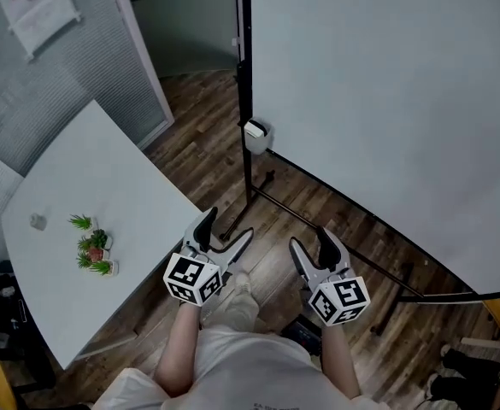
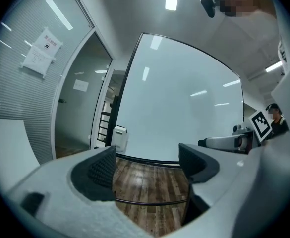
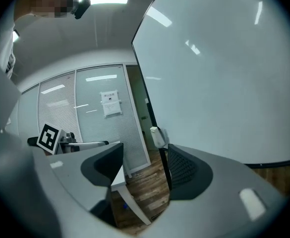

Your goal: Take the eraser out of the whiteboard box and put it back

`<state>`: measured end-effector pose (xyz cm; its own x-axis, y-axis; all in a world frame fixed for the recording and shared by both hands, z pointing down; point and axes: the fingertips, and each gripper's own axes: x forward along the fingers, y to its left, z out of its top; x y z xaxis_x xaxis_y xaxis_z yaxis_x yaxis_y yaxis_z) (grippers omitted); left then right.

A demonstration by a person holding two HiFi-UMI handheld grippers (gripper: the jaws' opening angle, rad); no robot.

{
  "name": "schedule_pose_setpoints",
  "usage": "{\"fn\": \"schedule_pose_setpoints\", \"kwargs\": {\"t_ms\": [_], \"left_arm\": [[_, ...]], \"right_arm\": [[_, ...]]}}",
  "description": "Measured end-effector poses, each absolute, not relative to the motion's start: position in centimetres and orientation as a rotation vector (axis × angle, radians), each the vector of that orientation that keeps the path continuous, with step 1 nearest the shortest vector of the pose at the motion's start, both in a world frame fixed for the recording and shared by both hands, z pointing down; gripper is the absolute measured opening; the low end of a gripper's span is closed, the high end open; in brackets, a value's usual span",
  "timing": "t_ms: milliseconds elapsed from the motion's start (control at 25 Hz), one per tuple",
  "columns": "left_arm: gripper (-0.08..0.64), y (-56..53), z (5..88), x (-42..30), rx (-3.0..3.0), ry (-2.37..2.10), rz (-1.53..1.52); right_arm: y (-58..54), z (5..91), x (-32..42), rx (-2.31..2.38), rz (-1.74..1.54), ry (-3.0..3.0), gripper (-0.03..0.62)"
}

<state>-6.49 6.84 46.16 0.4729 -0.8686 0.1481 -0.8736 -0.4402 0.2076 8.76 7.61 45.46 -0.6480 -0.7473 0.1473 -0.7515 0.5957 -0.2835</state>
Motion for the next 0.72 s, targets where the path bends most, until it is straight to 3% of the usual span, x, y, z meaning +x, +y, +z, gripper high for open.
{"fn": "schedule_pose_setpoints", "kwargs": {"t_ms": [720], "left_arm": [[0.385, -9.8, 45.4, -9.4, 2.586, -1.345, 0.047]], "right_arm": [[-7.1, 44.6, 2.5, 1.375, 0.493, -2.775, 0.276]]}}
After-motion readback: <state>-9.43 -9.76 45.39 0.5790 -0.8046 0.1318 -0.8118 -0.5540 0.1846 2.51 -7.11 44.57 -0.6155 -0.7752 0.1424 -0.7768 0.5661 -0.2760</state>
